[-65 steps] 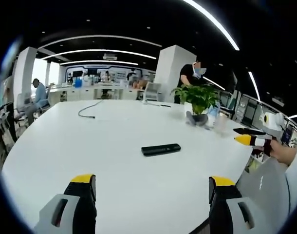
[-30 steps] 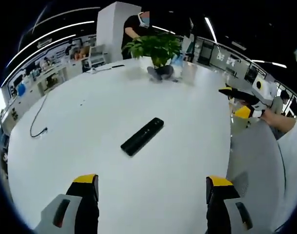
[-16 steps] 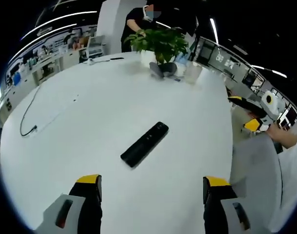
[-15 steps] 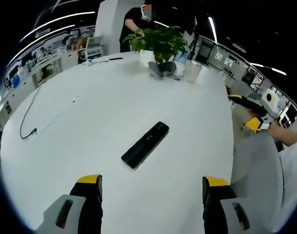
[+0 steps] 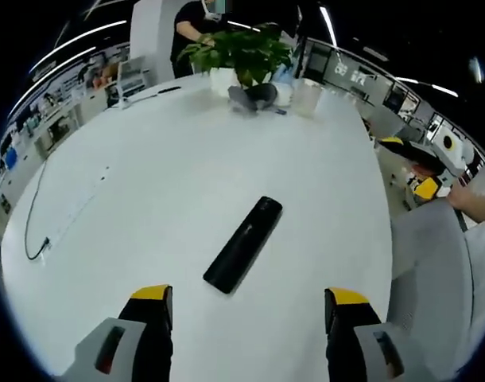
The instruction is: Press the specified remote control buttons in sequence, fully releasing each button before pressing the next.
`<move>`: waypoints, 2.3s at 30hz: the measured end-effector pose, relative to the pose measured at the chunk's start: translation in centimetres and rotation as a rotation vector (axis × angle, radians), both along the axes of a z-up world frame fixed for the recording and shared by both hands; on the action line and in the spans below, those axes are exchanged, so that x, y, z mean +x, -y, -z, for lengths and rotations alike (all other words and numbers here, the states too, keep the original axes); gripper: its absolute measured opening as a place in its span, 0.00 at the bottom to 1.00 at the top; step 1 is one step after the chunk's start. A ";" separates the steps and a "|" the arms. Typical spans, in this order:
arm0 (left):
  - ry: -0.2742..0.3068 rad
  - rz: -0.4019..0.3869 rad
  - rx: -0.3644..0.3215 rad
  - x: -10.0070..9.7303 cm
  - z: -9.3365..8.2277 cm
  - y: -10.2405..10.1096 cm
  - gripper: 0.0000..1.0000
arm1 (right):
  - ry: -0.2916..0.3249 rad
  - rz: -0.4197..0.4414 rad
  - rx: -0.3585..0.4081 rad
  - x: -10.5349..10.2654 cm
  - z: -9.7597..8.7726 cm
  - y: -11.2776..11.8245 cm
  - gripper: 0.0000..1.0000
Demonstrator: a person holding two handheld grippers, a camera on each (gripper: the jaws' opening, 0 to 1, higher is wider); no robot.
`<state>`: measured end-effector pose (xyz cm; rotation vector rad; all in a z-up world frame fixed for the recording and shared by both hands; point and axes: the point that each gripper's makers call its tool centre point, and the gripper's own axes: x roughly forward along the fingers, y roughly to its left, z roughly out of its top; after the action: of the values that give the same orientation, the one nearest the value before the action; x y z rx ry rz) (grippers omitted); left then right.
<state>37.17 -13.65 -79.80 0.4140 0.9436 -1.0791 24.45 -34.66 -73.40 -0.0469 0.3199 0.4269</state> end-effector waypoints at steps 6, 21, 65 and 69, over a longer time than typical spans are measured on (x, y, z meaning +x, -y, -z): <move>-0.002 0.050 0.034 0.6 0.7 0.8 0.79 | -0.003 0.006 0.008 0.0 0.0 0.1 0.68; 0.007 0.157 0.073 1.2 2.4 3.3 0.77 | -0.016 0.015 0.012 0.0 0.3 0.2 0.67; 0.051 0.400 0.216 1.2 6.6 5.0 0.56 | -0.049 0.010 0.014 0.2 0.9 0.4 0.64; 0.047 0.402 0.220 1.3 6.8 5.1 0.55 | -0.050 0.006 0.016 0.2 1.0 0.3 0.64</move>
<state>38.43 -18.77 -86.57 0.8325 0.9639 -1.3246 24.61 -34.95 -74.35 -0.0201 0.3659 0.4254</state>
